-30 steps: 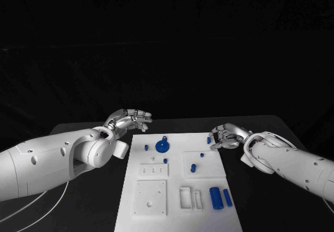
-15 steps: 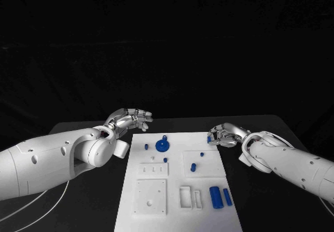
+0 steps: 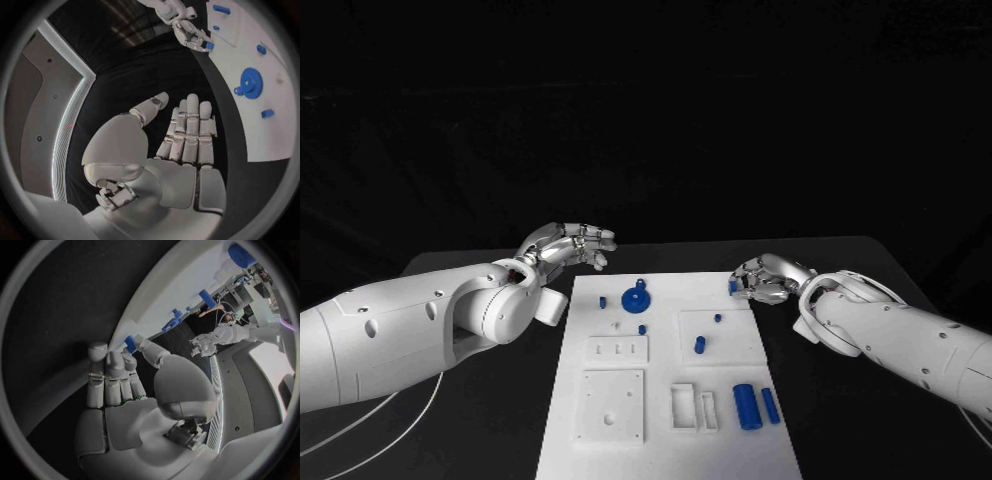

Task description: Assemble the parts on the task board

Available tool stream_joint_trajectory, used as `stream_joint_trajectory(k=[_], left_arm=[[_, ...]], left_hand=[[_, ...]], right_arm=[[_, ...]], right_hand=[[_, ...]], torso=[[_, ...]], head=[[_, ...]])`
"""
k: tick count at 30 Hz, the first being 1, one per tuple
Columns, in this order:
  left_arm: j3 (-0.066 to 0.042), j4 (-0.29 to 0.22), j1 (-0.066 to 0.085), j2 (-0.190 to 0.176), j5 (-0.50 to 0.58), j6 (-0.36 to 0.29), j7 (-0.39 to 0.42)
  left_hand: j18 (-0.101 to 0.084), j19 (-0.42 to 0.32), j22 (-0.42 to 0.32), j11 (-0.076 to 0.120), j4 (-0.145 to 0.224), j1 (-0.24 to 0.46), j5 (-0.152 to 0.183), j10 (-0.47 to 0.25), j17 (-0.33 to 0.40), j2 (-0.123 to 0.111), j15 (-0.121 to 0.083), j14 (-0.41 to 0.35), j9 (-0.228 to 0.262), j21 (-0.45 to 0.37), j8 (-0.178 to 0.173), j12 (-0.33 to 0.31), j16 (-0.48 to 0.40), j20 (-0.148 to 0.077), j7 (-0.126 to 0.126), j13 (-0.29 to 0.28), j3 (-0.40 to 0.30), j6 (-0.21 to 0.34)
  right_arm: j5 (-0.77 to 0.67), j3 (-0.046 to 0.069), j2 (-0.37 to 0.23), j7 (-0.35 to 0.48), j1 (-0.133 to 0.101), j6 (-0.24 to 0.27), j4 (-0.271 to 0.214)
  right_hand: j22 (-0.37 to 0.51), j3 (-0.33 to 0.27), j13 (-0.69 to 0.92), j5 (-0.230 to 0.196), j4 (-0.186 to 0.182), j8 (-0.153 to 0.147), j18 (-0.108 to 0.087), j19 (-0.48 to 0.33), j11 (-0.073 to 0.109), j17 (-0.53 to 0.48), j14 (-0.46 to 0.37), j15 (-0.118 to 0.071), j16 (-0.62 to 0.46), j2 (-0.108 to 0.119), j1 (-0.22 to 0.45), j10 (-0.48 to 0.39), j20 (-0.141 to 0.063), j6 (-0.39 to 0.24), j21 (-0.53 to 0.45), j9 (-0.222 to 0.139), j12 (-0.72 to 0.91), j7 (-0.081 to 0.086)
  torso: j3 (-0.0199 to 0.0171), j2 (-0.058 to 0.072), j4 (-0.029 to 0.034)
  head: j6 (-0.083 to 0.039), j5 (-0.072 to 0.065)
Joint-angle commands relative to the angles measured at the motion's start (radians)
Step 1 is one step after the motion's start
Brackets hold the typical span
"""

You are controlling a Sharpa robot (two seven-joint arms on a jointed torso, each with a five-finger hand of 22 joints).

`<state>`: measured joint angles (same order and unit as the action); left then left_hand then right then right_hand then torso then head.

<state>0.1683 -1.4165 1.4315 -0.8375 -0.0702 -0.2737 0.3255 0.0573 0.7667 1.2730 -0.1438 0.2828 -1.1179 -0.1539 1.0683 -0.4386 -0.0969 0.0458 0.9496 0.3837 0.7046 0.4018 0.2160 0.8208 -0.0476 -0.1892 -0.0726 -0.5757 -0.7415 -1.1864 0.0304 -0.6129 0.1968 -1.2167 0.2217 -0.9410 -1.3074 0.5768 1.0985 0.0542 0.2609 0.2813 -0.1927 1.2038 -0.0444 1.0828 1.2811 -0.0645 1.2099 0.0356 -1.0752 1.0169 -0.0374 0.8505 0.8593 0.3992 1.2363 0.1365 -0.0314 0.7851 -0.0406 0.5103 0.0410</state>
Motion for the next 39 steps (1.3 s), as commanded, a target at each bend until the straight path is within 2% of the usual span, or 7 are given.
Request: stream_joint_trajectory(k=[1,8,19,29,34,39], left_arm=[[-0.001,-0.003,0.001,0.0,-0.004,0.013,0.008],[-0.001,-0.003,0.001,0.0,-0.005,0.013,0.008],[-0.001,-0.006,0.001,-0.003,-0.008,0.012,0.008],[-0.001,-0.007,0.001,-0.004,-0.011,0.011,0.005],[-0.001,-0.008,0.001,-0.002,-0.015,0.009,-0.005],[-0.001,-0.011,0.001,0.002,-0.042,0.01,-0.036]], left_hand=[[0.011,-0.001,-0.001,-0.003,-0.002,0.007,0.005,-0.002,0.002,0.001,0.001,0.006,-0.001,0.004,-0.001,-0.005,0.001,-0.004,-0.006,0.0,0.002,0.002],[0.011,-0.001,-0.002,-0.003,-0.002,0.006,0.005,-0.002,0.002,0.0,0.001,0.006,-0.001,0.005,-0.001,-0.005,0.001,-0.004,-0.006,0.001,0.002,0.002],[0.011,-0.002,-0.002,-0.003,-0.001,0.006,0.005,-0.002,0.002,0.0,0.001,0.006,-0.001,0.005,-0.001,-0.005,0.001,-0.004,-0.006,0.001,0.002,0.002],[0.011,-0.002,-0.002,-0.003,-0.001,0.005,0.005,-0.002,0.003,0.001,0.001,0.006,-0.001,0.005,-0.001,-0.005,0.001,-0.004,-0.006,0.0,0.001,0.002],[0.011,-0.002,-0.003,-0.002,-0.002,0.005,0.005,0.002,0.004,0.003,0.001,0.007,0.0,0.005,0.001,-0.003,0.001,-0.004,-0.005,-0.001,0.001,-0.002],[0.01,-0.002,-0.005,0.01,-0.006,0.013,0.006,0.031,0.006,0.012,-0.001,0.008,0.005,0.008,0.015,0.012,0.003,-0.005,0.007,-0.007,0.002,-0.028]], right_arm=[[-0.005,0.0,0.001,0.005,0.001,-0.016,0.0],[-0.005,0.0,0.005,0.004,0.003,-0.002,0.002],[-0.006,0.0,0.007,-0.03,0.006,0.07,-0.008],[-0.005,0.0,0.004,-0.039,0.007,0.099,-0.015],[-0.005,0.0,-0.006,-0.05,0.007,0.118,-0.044],[-0.018,0.0,-0.029,-0.082,0.003,0.137,-0.11]], right_hand=[[-0.02,0.008,-0.001,-0.003,0.001,0.004,-0.069,0.0,0.005,0.0,0.001,-0.007,0.003,0.002,0.011,0.001,-0.004,0.023,0.005,0.002,0.007,0.016],[-0.02,0.017,-0.002,-0.004,0.005,0.008,-0.069,0.001,0.008,0.0,0.002,-0.009,0.003,0.001,0.016,0.002,-0.005,0.031,0.007,0.004,0.008,0.013],[-0.019,0.026,-0.003,-0.002,0.011,0.016,-0.069,0.004,0.014,0.001,0.005,-0.015,0.004,0.007,0.026,0.006,-0.006,0.047,0.011,0.007,0.01,0.007],[-0.016,0.088,-0.007,-0.001,0.0,0.039,-0.069,0.011,0.03,-0.001,0.01,-0.03,0.003,0.002,0.026,0.014,-0.009,0.096,0.013,0.016,0.009,-0.01],[-0.016,0.11,-0.009,0.001,-0.001,0.051,-0.069,0.015,0.039,-0.001,0.011,-0.038,0.003,0.005,0.031,0.018,-0.011,0.12,0.015,0.021,0.008,-0.019],[-0.016,0.12,-0.01,0.003,0.0,0.055,-0.069,0.018,0.043,0.0,0.014,-0.042,0.003,0.007,0.033,0.022,-0.013,0.13,0.016,0.025,0.008,-0.023]], torso=[[-0.0006,0.0,-0.0008],[-0.0006,0.0,-0.0009],[0.0002,0.0,0.0004],[0.0007,-0.001,-0.0011],[-0.0001,-0.001,-0.0016],[-0.0005,-0.002,-0.004]], head=[[0.001,0.001],[0.001,0.001],[0.002,-0.002],[0.001,-0.003],[-0.001,-0.003],[-0.005,-0.002]])
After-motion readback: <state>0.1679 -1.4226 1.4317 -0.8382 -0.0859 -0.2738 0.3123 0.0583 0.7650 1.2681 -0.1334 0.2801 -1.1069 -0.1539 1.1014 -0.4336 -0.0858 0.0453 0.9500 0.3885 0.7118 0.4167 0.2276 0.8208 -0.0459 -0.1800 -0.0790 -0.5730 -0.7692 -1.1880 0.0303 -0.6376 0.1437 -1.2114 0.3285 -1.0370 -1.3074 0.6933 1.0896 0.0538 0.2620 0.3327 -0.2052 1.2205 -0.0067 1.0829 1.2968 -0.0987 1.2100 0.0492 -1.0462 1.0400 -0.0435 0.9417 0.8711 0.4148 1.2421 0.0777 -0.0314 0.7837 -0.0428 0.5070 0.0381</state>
